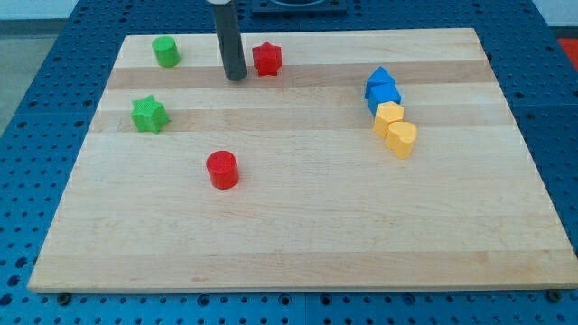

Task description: Push the blue triangle to yellow heart

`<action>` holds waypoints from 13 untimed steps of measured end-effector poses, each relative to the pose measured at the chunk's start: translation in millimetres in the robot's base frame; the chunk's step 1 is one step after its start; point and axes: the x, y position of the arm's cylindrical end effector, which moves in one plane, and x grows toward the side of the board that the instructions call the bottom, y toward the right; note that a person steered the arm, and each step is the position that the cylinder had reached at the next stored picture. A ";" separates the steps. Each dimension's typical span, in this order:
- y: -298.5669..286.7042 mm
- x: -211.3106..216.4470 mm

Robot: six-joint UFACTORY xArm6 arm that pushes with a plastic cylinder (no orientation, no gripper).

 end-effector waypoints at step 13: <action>234.0 53.1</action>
